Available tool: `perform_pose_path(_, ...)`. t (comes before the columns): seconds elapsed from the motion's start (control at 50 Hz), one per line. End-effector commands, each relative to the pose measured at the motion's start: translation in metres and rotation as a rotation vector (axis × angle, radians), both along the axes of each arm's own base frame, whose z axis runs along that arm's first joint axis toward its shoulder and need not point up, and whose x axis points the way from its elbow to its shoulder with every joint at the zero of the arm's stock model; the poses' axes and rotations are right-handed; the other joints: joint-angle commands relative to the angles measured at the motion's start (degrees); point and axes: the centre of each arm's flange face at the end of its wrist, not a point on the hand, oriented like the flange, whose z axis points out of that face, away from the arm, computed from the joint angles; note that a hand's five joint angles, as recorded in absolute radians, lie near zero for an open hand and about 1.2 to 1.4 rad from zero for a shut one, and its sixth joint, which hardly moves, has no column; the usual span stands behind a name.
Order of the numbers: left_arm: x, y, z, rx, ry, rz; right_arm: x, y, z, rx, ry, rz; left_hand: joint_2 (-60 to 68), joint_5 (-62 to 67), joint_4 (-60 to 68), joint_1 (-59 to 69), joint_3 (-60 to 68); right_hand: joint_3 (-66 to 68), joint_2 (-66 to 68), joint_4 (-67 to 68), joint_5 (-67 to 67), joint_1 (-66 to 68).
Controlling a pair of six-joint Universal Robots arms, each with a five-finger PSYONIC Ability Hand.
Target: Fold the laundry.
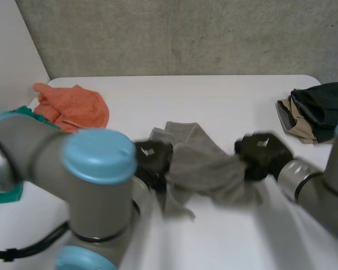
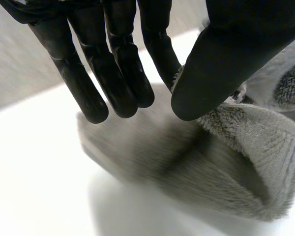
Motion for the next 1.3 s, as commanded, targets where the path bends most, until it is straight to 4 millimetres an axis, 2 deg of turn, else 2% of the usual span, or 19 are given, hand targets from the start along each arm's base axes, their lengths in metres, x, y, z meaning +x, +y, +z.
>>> perform_pose_path(0.02,0.038,-0.009,0.084,-0.214,0.129,0.047,0.002,-0.013,0.083,-0.307,0.012,0.022,11.7,14.2,11.5,14.4,11.8,12.7,13.1,11.9,14.4,20.2)
perform_pose_path(0.08,0.046,-0.016,0.097,-0.283,0.154,0.051,0.008,-0.016,0.093,-0.357,0.029,0.060,11.7,14.2,11.5,14.4,11.8,12.7,13.1,11.9,14.4,20.2)
perform_pose_path(0.14,0.053,-0.030,0.092,-0.313,0.126,0.073,0.029,-0.015,0.088,-0.367,0.027,0.152,11.7,14.2,11.5,14.4,11.8,12.7,13.1,11.9,14.4,20.2)
perform_pose_path(0.18,0.058,-0.046,0.076,-0.298,0.068,0.108,0.050,-0.011,0.077,-0.364,0.030,0.232,11.7,14.2,11.5,14.4,11.8,12.7,13.1,11.9,14.4,20.2)
perform_pose_path(0.32,0.066,-0.089,0.020,-0.239,-0.140,0.174,0.083,-0.035,0.021,-0.315,0.140,0.282,11.7,14.2,11.5,14.4,11.8,12.7,13.1,11.9,14.4,20.2)
perform_pose_path(0.38,0.064,-0.100,0.011,-0.235,-0.167,0.174,0.091,-0.044,0.010,-0.325,0.161,0.278,11.7,14.2,11.5,14.4,11.8,12.7,13.1,11.9,14.4,20.2)
perform_pose_path(0.44,0.058,-0.108,0.004,-0.217,-0.166,0.148,0.096,-0.058,0.002,-0.340,0.189,0.240,11.7,14.2,11.5,14.4,11.8,-37.6,-37.2,-38.4,-35.9,-30.1)
perform_pose_path(0.46,0.055,-0.107,0.002,-0.209,-0.167,0.132,0.096,-0.059,0.000,-0.339,0.193,0.236,11.7,14.2,11.5,14.4,11.8,-49.1,-48.7,-49.9,-47.4,-41.6)
perform_pose_path(0.48,0.049,-0.104,0.000,-0.190,-0.162,0.093,0.096,-0.061,0.000,-0.342,0.200,0.229,-1.1,1.4,-1.3,1.6,-1.0,-57.3,-56.9,-58.1,-55.6,-49.8)
perform_pose_path(0.54,0.043,-0.097,0.001,-0.166,-0.164,0.041,0.094,-0.061,0.003,-0.338,0.197,0.213,-14.1,-11.6,-14.3,-11.4,-14.0,-57.3,-56.9,-58.1,-55.6,-49.8)
perform_pose_path(0.6,0.042,-0.088,0.005,-0.135,-0.167,0.021,0.087,-0.057,0.016,-0.318,0.178,0.190,-32.6,-30.1,-32.8,-29.9,-32.5,-57.3,-56.9,-58.1,-55.6,-49.8)
perform_pose_path(0.72,0.066,-0.088,0.028,-0.122,-0.117,0.132,0.050,-0.048,0.053,-0.202,0.056,0.044,-41.6,-39.1,-41.8,-38.8,-41.5,-57.3,-56.9,-58.1,-55.6,-49.8)
perform_pose_path(0.84,0.092,-0.084,0.035,-0.050,-0.048,0.225,0.009,-0.035,0.061,-0.007,-0.017,-0.116,-43.6,-41.1,-43.8,-40.9,-43.5,-57.3,-56.9,-58.1,-55.6,-49.8)
perform_pose_path(0.94,0.105,-0.085,0.028,0.035,0.026,0.232,-0.014,-0.022,0.046,0.148,0.016,-0.148,-43.6,-41.1,-43.8,-40.9,-43.5,-57.3,-56.9,-58.1,-55.6,-49.8)
perform_pose_path(0.98,0.110,-0.087,0.023,0.075,0.057,0.225,-0.018,-0.013,0.032,0.224,0.030,-0.122,-43.4,-40.9,-43.6,-40.7,-43.3,-57.3,-56.9,-58.1,-55.6,-49.8)
perform_pose_path(1.04,0.114,-0.090,0.017,0.108,0.085,0.215,-0.020,-0.005,0.014,0.271,0.040,-0.078,-43.3,-40.8,-43.5,-40.5,-43.2,-57.3,-56.9,-58.1,-55.6,-49.8)
perform_pose_path(1.22,0.115,-0.096,0.006,0.125,0.088,0.220,-0.006,-0.013,-0.034,0.196,0.019,-0.044,-43.3,-40.8,-43.5,-40.5,-43.2,-48.2,-47.8,-49.1,-46.5,-40.7)
perform_pose_path(1.24,0.114,-0.097,0.006,0.122,0.088,0.221,-0.005,-0.014,-0.038,0.191,0.022,-0.047,-43.3,-40.8,-43.5,-40.5,-43.2,-45.8,-45.5,-46.7,-44.2,-38.3)
perform_pose_path(1.3,0.113,-0.099,0.003,0.113,0.087,0.224,-0.002,-0.021,-0.043,0.149,0.025,-0.069,-43.3,-40.8,-43.5,-40.5,-43.2,-19.2,-18.8,-20.1,-17.5,-11.7)
